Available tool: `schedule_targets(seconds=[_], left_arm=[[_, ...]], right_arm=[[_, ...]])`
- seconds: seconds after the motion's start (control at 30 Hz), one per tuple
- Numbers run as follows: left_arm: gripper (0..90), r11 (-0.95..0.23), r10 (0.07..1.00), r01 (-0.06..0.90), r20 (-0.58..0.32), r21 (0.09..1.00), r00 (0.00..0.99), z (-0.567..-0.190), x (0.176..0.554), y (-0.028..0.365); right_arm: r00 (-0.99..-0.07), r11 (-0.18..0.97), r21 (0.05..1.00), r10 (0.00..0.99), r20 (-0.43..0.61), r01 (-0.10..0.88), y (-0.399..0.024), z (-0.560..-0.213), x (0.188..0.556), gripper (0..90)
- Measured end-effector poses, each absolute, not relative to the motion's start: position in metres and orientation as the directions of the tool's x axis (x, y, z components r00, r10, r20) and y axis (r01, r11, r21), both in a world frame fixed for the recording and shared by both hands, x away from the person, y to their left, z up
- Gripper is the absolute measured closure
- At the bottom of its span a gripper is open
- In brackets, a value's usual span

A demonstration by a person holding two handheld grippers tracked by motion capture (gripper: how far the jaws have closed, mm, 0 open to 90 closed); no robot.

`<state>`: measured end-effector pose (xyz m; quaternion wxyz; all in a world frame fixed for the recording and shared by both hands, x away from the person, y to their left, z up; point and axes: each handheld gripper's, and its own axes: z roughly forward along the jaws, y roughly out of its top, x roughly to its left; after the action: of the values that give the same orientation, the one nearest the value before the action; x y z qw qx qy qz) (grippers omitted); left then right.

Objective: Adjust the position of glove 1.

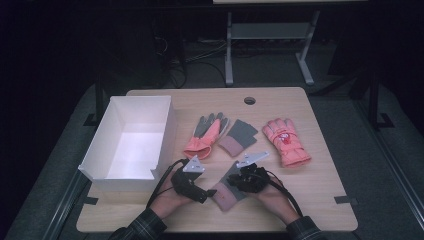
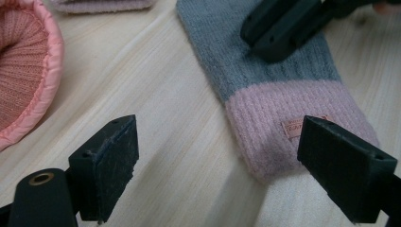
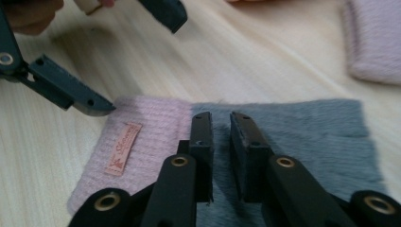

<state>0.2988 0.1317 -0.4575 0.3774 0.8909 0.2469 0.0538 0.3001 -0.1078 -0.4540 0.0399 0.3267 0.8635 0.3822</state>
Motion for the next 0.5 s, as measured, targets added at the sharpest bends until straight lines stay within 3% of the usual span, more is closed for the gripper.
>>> schedule_targets(seconds=[0.07,0.17,0.5], left_arm=[[12.8,-0.598,0.479,0.397,-0.088,0.696,0.874,-0.457,0.299,0.132],[12.8,-0.594,0.480,0.400,-0.092,0.698,0.872,-0.457,0.298,0.131],[12.8,-0.590,0.474,0.397,-0.097,0.703,0.875,-0.459,0.297,0.129]], right_arm=[[-0.783,0.490,0.692,0.597,0.177,0.530,-0.110,-0.453,0.302,75.4],[-0.771,0.480,0.700,0.616,0.160,0.529,-0.117,-0.451,0.307,66.4],[-0.750,0.458,0.700,0.639,0.169,0.547,-0.130,-0.444,0.322,63.9]])
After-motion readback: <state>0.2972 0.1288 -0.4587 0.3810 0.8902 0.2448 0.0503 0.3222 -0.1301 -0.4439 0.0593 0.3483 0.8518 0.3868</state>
